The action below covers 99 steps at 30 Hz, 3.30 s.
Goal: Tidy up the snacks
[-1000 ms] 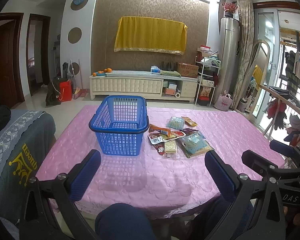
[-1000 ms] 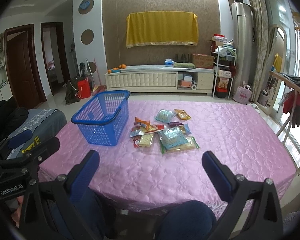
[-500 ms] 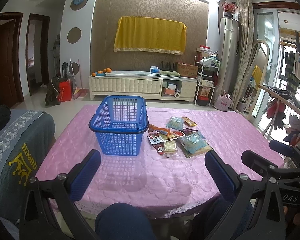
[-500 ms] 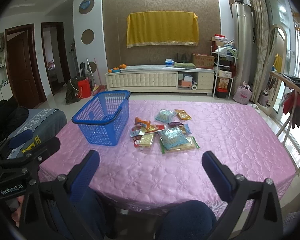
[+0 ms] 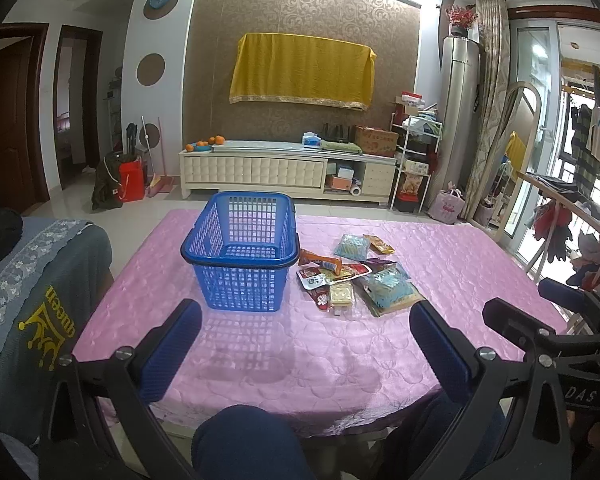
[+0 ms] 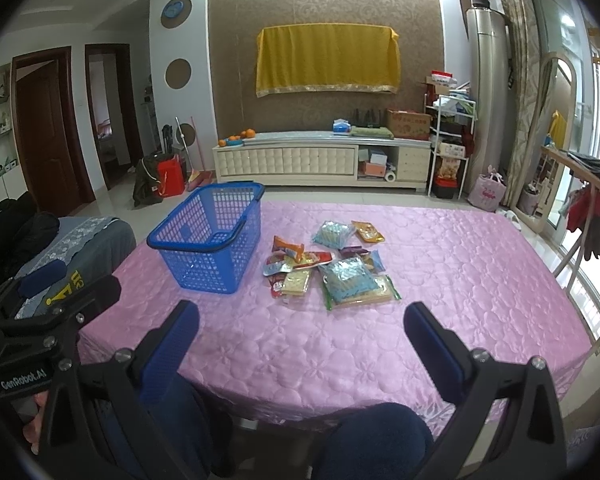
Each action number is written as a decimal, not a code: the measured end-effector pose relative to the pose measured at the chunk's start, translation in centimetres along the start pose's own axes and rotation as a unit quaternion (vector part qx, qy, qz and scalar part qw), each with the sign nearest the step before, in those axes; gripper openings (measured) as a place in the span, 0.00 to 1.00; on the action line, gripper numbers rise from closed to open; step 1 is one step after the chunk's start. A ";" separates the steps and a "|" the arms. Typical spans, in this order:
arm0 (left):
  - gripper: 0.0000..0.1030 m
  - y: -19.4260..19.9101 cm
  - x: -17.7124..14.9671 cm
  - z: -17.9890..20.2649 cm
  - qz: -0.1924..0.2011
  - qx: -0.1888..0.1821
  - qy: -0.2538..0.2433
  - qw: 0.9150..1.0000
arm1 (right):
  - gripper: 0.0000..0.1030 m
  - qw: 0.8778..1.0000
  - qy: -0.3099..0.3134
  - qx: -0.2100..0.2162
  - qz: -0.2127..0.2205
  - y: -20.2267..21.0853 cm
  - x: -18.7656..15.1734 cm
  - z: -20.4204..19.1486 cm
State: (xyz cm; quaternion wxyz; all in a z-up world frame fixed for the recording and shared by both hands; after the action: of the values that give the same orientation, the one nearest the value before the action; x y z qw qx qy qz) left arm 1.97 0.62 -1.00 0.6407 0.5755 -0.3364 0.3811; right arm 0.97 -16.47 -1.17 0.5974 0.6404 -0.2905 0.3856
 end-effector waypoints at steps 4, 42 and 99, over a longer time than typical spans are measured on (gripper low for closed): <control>1.00 -0.2 0.5 0.0 0.001 0.000 -0.001 1.000 | 1.00 1.000 0.005 -0.001 0.003 0.0 0.9 0.0; 1.00 -27.6 3.2 10.8 -0.240 -0.067 0.004 0.969 | 1.00 0.986 -0.019 -0.047 -0.162 -20.9 3.5 16.5; 0.59 -30.3 -3.0 8.5 -0.343 -0.040 -0.045 0.937 | 1.00 0.913 0.279 0.140 -0.264 -31.7 -1.3 9.5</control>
State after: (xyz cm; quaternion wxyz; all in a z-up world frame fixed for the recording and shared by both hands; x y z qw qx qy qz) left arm 27.12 -9.58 -17.26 0.7392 0.6463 -0.1619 0.0979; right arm 28.10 -22.26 -19.33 0.6382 0.6374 0.1249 0.4132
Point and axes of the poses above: each gripper's, at about its wrist camera, not at the fingertips, and y roughly against the way its jaws point, z to its right, x to its top, the point moved 2 cm from there along -y, roughly the way its jaws point, and after that the axes turned 2 degrees about -x, right-handed, at the moved point
